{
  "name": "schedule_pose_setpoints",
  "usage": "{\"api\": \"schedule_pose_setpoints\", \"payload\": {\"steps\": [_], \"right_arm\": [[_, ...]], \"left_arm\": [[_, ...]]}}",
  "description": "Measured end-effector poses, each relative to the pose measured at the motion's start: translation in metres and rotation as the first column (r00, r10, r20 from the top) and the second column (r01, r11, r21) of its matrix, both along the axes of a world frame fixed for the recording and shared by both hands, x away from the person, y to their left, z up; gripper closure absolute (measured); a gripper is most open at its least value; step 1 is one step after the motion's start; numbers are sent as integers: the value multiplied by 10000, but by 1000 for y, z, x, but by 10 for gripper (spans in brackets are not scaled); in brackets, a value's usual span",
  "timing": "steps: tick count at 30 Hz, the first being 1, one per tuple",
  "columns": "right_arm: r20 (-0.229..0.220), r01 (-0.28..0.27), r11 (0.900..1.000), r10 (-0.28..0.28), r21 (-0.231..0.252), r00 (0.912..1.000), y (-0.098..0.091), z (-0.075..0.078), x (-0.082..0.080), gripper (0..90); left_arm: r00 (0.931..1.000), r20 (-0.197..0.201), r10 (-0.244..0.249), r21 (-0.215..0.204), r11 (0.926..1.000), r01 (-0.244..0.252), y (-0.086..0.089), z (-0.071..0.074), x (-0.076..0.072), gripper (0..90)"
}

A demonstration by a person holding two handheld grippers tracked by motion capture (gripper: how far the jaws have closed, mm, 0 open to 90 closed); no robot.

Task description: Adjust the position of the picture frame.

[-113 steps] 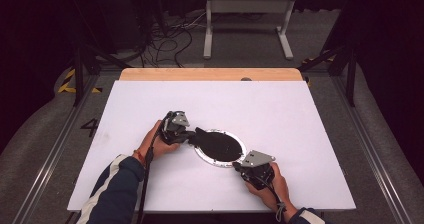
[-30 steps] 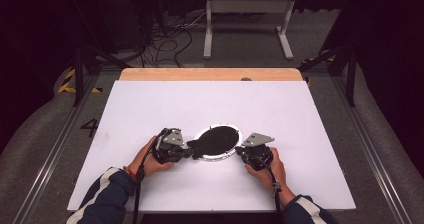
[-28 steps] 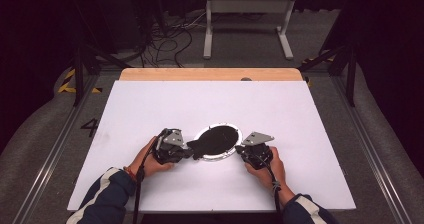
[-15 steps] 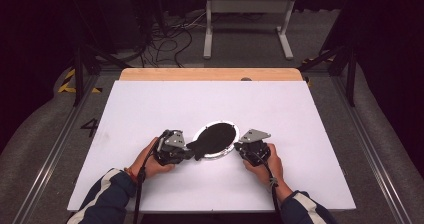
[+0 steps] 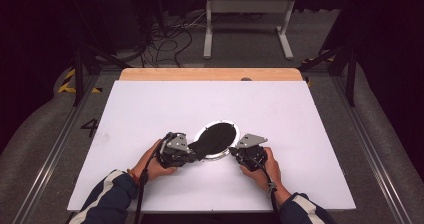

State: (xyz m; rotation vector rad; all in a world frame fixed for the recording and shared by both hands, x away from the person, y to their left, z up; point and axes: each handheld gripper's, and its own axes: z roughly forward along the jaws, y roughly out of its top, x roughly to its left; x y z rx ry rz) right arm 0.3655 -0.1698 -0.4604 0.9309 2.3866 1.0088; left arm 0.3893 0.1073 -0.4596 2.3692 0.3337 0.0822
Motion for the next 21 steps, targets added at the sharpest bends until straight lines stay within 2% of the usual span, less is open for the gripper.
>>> {"api": "schedule_pose_setpoints", "payload": {"steps": [20, 21], "right_arm": [[-81, 33, 9999, -33, 99, 10000, -1, 0, 1, 900], [-76, 45, 9999, -45, 105, 10000, -1, 0, 1, 900]], "left_arm": [[9998, 164, 66, 120, 9999, -68, -7, 1, -6, 899], [9998, 211, -43, 111, 9999, 41, -7, 1, -6, 899]]}}
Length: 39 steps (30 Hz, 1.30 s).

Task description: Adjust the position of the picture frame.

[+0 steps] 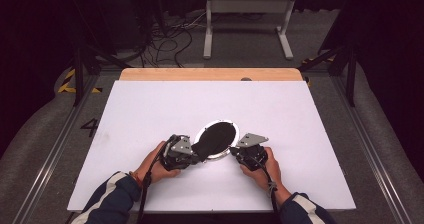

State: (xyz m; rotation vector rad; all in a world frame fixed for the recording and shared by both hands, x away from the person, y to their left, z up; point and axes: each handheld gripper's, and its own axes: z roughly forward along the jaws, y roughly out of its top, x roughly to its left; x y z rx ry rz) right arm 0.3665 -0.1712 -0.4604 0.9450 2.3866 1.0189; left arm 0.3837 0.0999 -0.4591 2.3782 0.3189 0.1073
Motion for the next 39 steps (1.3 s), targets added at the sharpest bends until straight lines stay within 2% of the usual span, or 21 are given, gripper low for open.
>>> {"api": "schedule_pose_setpoints", "payload": {"steps": [3, 12, 17, 20, 22, 24, 25, 28, 30, 34, 38, 39], "right_arm": [[17, 36, 10000, -36, 9, 10000, -1, 0, 2, 900], [61, 187, 9998, -187, 32, 9998, -4, 0, 5, 900], [126, 178, 9998, -177, -36, 9998, -4, 0, 5, 900], [133, 167, 9999, -166, -29, 9998, -4, -1, 4, 900], [128, 170, 9999, -170, -12, 9998, -4, -1, 3, 900], [98, 170, 9999, -170, 12, 9998, -5, -1, 3, 900], [69, 177, 9998, -177, 32, 9998, -5, 0, 2, 900], [-74, 110, 9998, -109, 135, 9999, -6, 0, -1, 900], [-50, 97, 9999, -97, 89, 9999, -5, 0, -2, 900], [-153, -34, 9998, 37, 174, 9999, -3, 0, -5, 900], [-257, -99, 9997, 105, 228, 9996, -1, 0, -7, 900], [-283, -154, 9996, 160, 218, 9995, 0, 0, -9, 900]], "left_arm": [[9999, -127, 49, -93, 9999, -50, -2, -1, 0, 899], [9999, -53, 92, -165, 9998, -93, -14, -1, -3, 898], [9996, -183, 205, -307, 9993, -211, -15, -2, -4, 896], [9998, -215, -41, -291, 9996, 34, -12, -1, -3, 875], [10000, 22, -23, -186, 9998, 23, -9, 2, -5, 869], [9997, 170, -153, -405, 9991, 160, 0, 8, -5, 865], [9990, 407, -207, -458, 9987, 225, 7, 13, -4, 864], [9985, 410, 363, -929, 9951, -324, 22, 19, 1, 860], [9972, 407, 623, -996, 9933, -580, 27, 18, 4, 860], [9913, 230, 1297, -890, 9879, -1272, 27, 9, 16, 844], [9896, 49, 1436, -880, 9859, -1427, 24, 2, 23, 836], [9885, 81, 1508, -688, 9863, -1499, 21, -1, 25, 839]]}}
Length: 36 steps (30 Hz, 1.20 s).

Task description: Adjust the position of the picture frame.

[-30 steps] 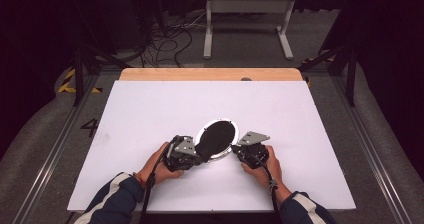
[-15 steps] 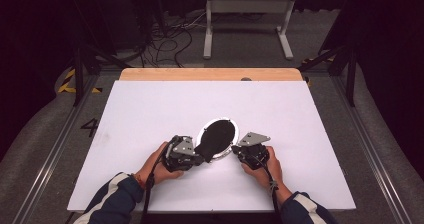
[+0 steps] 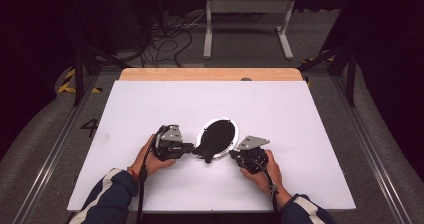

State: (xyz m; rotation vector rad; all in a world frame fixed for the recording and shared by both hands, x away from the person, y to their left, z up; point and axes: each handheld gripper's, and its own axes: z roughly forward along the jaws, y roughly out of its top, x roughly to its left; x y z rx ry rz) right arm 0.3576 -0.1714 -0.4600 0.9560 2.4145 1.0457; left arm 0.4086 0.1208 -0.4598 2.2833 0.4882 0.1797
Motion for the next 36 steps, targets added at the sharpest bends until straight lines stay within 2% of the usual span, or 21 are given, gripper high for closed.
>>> {"api": "schedule_pose_setpoints", "payload": {"steps": [7, 9, 12, 13, 16, 21, 25, 35, 36], "right_arm": [[19, -87, 9997, 88, -232, 10000, 2, 1, 0, 900], [21, -99, 9996, 100, -275, 9999, 2, 1, 0, 900], [-33, -63, 9998, 62, -167, 10000, 1, 1, 1, 900], [11, -47, 9998, 47, -180, 10000, 0, 1, 1, 900], [248, 87, 9993, -78, -357, 9997, -1, 1, 2, 900], [-12, 388, 9992, -388, 9, 9992, -13, 1, 8, 900], [152, 579, 9982, -576, -143, 9982, -15, 1, 10, 900], [251, 1030, 9947, -1030, -21, 9944, -29, 0, 21, 900], [252, 1060, 9944, -1059, -26, 9941, -30, 0, 22, 900]], "left_arm": [[9997, -233, -70, -25, 10000, 69, -1, -2, 0, 867], [9991, -386, -159, -160, 9998, 153, -3, -3, 0, 882], [9984, -421, -374, -88, 9993, 371, -8, -3, -4, 888], [9988, -306, -378, -19, 9993, 378, -10, -3, -5, 896], [9985, -473, -273, -102, 9996, 268, -11, -3, -7, 897], [9982, -476, -366, -197, 9992, 357, -19, -4, -12, 899], [9968, -619, -508, -316, 9983, 489, -26, -5, -17, 899], [9955, -404, -856, -173, 9962, 850, -47, -4, -25, 899], [9957, -286, -885, -88, 9961, 883, -49, -4, -26, 899]]}}
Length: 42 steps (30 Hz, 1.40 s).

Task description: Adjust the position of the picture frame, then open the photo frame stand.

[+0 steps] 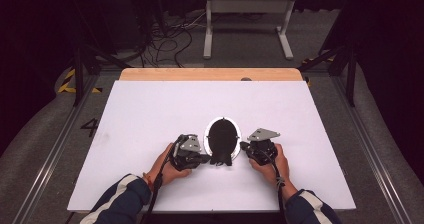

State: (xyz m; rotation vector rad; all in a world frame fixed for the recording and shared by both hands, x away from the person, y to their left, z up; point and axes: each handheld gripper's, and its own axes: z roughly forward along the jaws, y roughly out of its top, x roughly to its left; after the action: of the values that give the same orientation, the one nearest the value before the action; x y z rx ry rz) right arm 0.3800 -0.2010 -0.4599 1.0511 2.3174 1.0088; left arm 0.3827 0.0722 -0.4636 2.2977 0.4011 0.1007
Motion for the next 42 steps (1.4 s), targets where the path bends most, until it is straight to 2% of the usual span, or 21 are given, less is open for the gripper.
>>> {"api": "schedule_pose_setpoints", "payload": {"steps": [4, 7, 10, 12, 16, 19, 21, 23, 25, 27, 29, 30, 31, 32, 33, 35, 38, 39, 40, 42], "right_arm": [[9, 49, 10000, -49, 34, 10000, -1, 0, 2, 900], [30, 26, 10000, -26, 1, 10000, -1, 0, 1, 900], [31, -53, 10000, 53, -52, 10000, 0, 0, -1, 900], [2, -146, 9999, 146, -73, 9999, 0, 0, -2, 900], [-59, -236, 9997, 236, 5, 9997, -2, 0, -1, 900], [-126, -277, 9996, 277, 42, 9995, -4, 1, -1, 880], [-111, -332, 9994, 332, -45, 9994, -6, 2, -2, 863], [-91, -358, 9994, 358, 26, 9993, -9, 5, -2, 837], [-171, -441, 9989, 444, 131, 9989, -12, 7, -2, 776], [-89, -523, 9983, 526, 249, 9986, -16, 12, -4, 732], [-126, -632, 9974, 637, 332, 9979, -19, 15, -6, 675], [-126, -632, 9974, 637, 332, 9979, -19, 15, -6, 675], [-73, -643, 9974, 646, 335, 9979, -20, 17, -7, 651], [-1, -645, 9971, 645, 402, 9979, -24, 21, -11, 585], [-1, -645, 9971, 645, 402, 9979, -24, 21, -11, 585], [58, -647, 9970, 645, 425, 9979, -26, 24, -13, 527], [101, -671, 9964, 667, 510, 9977, -30, 27, -16, 466], [167, -665, 9964, 657, 516, 9977, -31, 28, -17, 442], [176, -690, 9962, 681, 530, 9975, -31, 28, -17, 442], [150, -854, 9947, 847, 569, 9963, -32, 28, -18, 430]], "left_arm": [[9999, 85, -78, 4, 10000, 78, -1, 0, 0, 897], [9995, 295, -88, 111, 9999, 85, 0, 0, 0, 887], [9999, 133, -57, 16, 10000, 57, 2, 0, 1, 863], [9994, 333, -88, 28, 10000, 88, 5, 2, 1, 862], [9971, 767, 3, -43, 10000, 0, 17, 10, -1, 835], [9952, 948, 243, -229, 9995, -222, 30, 14, -2, 782], [9921, 1211, 335, -207, 9993, -312, 38, 17, -2, 733], [9920, 1117, 593, -445, 9975, -546, 49, 18, -1, 689], [9887, 1230, 861, -460, 9957, -810, 59, 19, 0, 600], [9822, 1398, 1253, -564, 9914, -1185, 70, 20, -2, 477], [9745, 1613, 1561, -620, 9871, -1478, 80, 20, -5, 399], [9745, 1613, 1561, -620, 9871, -1478, 80, 20, -5, 366], [9695, 1668, 1796, -631, 9832, -1713, 85, 20, -7, 366], [9659, 1653, 1995, -637, 9794, -1914, 90, 20, -9, 282], [9627, 1632, 2159, -631, 9761, -2082, 94, 20, -11, 282], [9602, 1461, 2381, -623, 9709, -2313, 102, 17, -15, 221], [9530, 1445, 2663, -548, 9638, -2610, 115, 12, -23, 163], [9492, 1459, 2790, -613, 9601, -2728, 123, 9, -28, 151], [9492, 1459, 2790, -613, 9601, -2728, 123, 9, -28, 142], [9434, 1345, 3033, -850, 9520, -2940, 134, 8, -34, 130]]}}
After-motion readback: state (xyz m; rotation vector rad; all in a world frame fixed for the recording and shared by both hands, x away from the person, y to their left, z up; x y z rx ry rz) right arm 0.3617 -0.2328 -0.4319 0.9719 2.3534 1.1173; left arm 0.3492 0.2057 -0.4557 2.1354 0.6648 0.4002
